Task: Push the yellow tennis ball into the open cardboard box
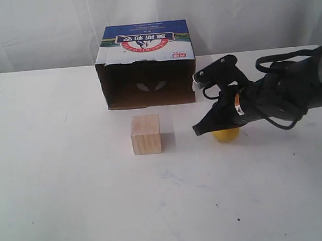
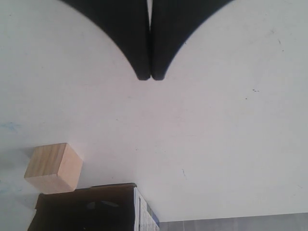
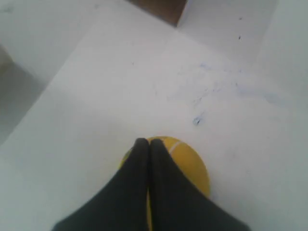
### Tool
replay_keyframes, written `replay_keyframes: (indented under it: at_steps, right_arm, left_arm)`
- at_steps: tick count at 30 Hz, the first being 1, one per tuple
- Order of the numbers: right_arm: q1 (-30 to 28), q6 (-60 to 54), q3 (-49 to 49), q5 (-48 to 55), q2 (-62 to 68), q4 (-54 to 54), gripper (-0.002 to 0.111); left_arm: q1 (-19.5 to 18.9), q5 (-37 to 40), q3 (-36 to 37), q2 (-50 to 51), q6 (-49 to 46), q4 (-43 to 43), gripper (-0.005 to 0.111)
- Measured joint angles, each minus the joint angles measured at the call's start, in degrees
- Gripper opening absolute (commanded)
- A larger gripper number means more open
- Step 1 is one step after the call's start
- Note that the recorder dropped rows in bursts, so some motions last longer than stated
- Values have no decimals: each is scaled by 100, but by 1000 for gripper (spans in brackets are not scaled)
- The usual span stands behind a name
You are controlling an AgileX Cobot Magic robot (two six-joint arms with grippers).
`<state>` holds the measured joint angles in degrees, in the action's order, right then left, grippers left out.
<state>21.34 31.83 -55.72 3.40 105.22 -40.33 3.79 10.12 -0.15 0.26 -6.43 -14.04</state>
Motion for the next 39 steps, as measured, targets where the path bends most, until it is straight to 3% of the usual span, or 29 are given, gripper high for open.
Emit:
replay_keyframes:
  at_steps: [10,17,29,34,39]
  right_arm:
    - [-195,215,-407,-122,439,211,0]
    - [280,173,-383,-80,386,459,0]
    - [292,161,-831,-563,366,505,0]
    - [292,32,-963,936,-214,467,0]
    - [292,-269,-701,1658,57,562,0]
  left_arm:
    - [0,0,0,0,0,0,0]
    - [0,0,0,0,0,0,0]
    - [0,0,0,0,0,0,0]
    - [0,0,0,0,0,0,0]
    - [0,0,0,0,0,0,0]
